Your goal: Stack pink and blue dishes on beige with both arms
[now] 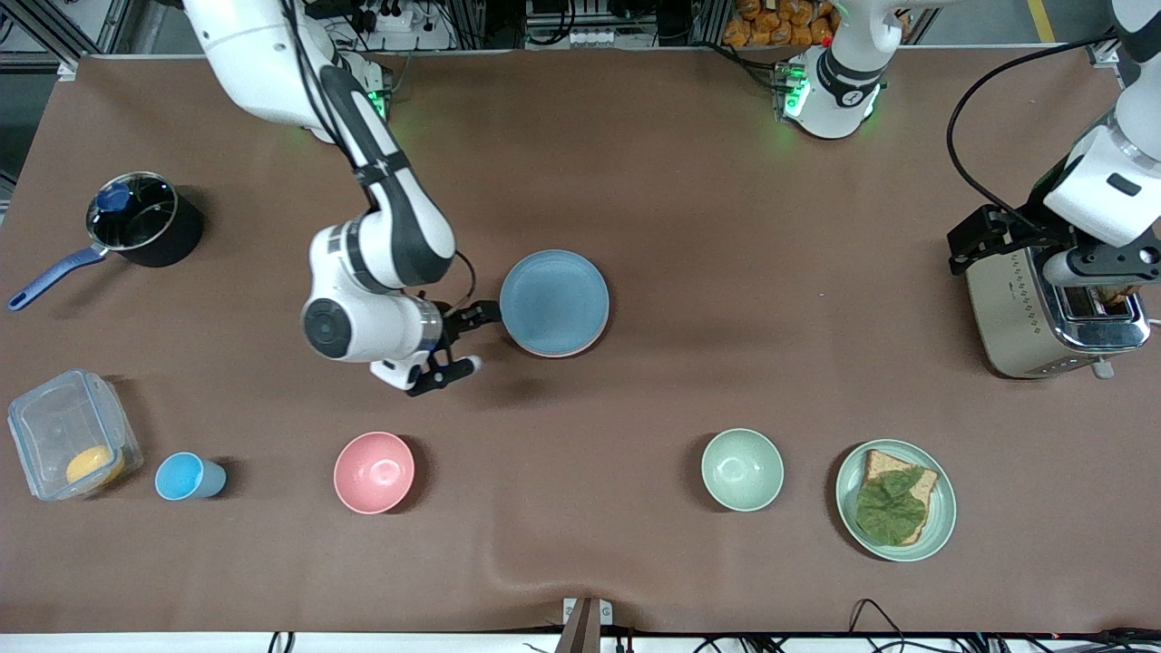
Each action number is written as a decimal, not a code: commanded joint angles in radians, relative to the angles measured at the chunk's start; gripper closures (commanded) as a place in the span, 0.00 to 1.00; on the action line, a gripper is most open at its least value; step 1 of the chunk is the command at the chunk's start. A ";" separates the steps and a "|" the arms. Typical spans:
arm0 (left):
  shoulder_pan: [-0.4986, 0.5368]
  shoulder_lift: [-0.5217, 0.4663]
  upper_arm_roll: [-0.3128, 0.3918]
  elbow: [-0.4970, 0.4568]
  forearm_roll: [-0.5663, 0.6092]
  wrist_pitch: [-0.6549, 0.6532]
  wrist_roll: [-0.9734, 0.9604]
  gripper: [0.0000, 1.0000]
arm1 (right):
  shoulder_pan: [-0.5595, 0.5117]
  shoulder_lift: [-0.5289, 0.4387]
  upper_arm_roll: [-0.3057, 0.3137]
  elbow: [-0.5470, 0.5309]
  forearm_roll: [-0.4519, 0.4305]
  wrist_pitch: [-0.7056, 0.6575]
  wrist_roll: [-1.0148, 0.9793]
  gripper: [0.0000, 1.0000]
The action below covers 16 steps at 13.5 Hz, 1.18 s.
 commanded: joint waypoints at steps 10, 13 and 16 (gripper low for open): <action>0.001 -0.004 -0.005 0.018 0.020 -0.031 0.010 0.00 | -0.301 -0.392 0.032 0.166 -0.404 -0.430 0.009 0.00; 0.001 -0.004 -0.005 0.018 0.020 -0.033 0.010 0.00 | -0.446 -0.484 0.106 0.126 -0.490 -0.415 0.009 0.00; 0.002 -0.004 -0.003 0.018 0.020 -0.039 0.009 0.00 | -0.529 -0.590 0.166 -0.074 -0.537 -0.236 0.012 0.00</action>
